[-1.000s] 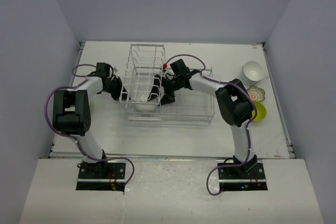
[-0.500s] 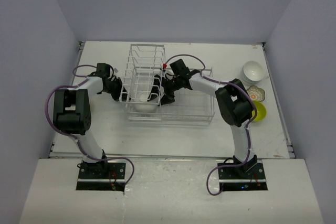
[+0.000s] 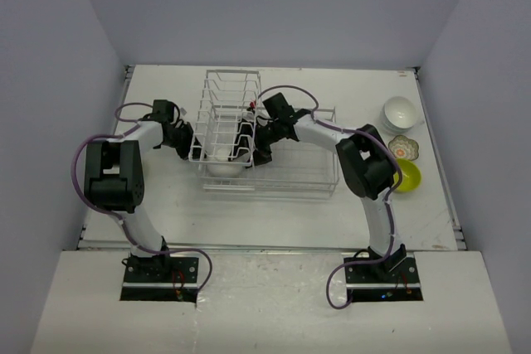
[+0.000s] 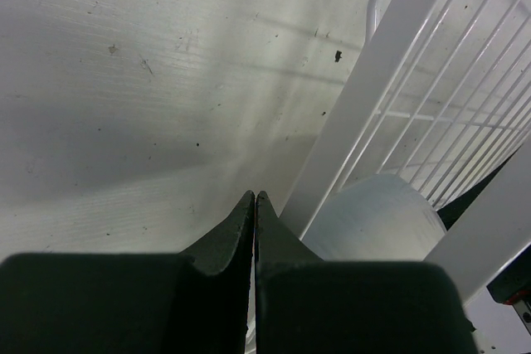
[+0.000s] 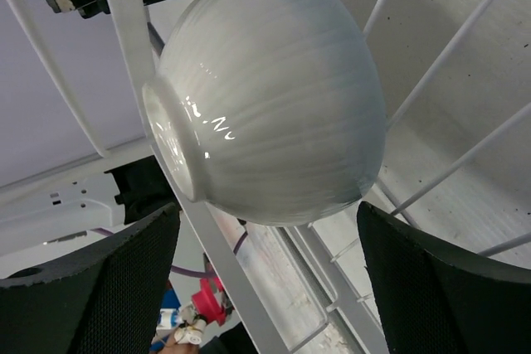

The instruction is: Unload the bowls from the dish rack

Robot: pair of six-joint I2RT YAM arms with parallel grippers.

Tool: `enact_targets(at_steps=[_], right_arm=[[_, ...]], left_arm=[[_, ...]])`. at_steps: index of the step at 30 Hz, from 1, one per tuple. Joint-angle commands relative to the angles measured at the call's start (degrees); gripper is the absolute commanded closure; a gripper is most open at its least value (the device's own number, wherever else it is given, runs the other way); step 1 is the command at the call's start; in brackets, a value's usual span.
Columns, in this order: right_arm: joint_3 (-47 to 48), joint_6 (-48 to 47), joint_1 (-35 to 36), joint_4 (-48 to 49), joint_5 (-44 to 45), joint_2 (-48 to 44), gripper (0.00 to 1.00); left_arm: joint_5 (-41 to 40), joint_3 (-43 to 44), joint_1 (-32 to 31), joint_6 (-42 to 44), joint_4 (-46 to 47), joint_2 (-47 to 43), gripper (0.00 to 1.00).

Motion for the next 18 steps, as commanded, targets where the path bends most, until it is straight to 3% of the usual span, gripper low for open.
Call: enact_targets(at_steps=[1,11,18], right_arm=[[1.50,-1.44,0.62,-0.64,-0.62,0.68,0.12],[2.29,-1.71,0.62,0.15,-0.88,3.23,0.11],[0.81,0.22,0.62,6.02,-1.67,2.01,0.18]], left_arm=[[3.63,0.10,-0.27,-1.09,2.11,0.40,1.00],[3.28,-0.16,-0.27,-1.27,2.28,0.75,1.00],[3.10,-0.16,-0.27,-1.27,2.37,1.20,1.00]])
